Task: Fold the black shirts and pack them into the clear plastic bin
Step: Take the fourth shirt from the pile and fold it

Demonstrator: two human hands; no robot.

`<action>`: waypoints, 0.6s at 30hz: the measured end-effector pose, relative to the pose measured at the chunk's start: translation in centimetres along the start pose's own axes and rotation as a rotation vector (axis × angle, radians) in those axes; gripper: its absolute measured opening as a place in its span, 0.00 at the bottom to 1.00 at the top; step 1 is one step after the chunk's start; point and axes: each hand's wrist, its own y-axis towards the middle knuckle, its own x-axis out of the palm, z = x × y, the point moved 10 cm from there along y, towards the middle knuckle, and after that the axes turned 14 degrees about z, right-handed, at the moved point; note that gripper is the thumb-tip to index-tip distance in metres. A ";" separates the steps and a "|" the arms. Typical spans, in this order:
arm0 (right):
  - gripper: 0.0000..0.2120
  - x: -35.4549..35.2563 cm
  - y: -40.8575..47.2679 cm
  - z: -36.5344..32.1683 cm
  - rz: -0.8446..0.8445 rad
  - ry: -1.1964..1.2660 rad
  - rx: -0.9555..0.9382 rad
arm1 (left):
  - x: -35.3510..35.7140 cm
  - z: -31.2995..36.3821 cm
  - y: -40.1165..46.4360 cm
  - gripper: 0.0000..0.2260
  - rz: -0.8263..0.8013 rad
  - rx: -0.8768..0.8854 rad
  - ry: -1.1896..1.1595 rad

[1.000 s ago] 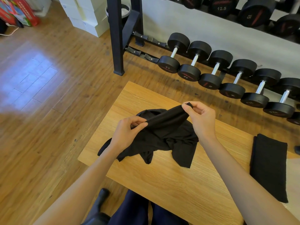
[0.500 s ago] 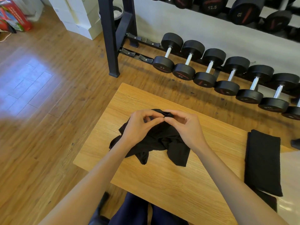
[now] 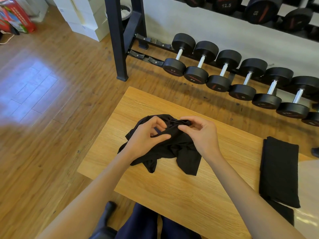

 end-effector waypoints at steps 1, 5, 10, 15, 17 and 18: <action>0.11 -0.3 0.1 0.1 0.012 0.004 0.003 | -0.2 -0.4 -0.2 0.13 -0.008 0.006 0.032; 0.10 -1.2 0.8 0.9 0.060 0.002 0.039 | -1.5 -1.5 -0.6 0.13 0.012 0.042 0.117; 0.10 -2.4 1.4 1.4 0.105 -0.006 0.039 | -3.4 -2.6 -1.1 0.13 0.030 0.074 0.233; 0.11 -3.3 1.9 2.2 0.152 -0.019 0.053 | -5.9 -4.5 -1.3 0.07 0.084 0.022 0.286; 0.11 -3.7 2.1 2.7 0.171 -0.025 0.067 | -6.6 -5.5 -1.4 0.05 0.068 -0.026 0.302; 0.11 -3.8 2.1 2.9 0.178 -0.025 0.074 | -6.9 -6.0 -1.5 0.05 0.062 -0.051 0.306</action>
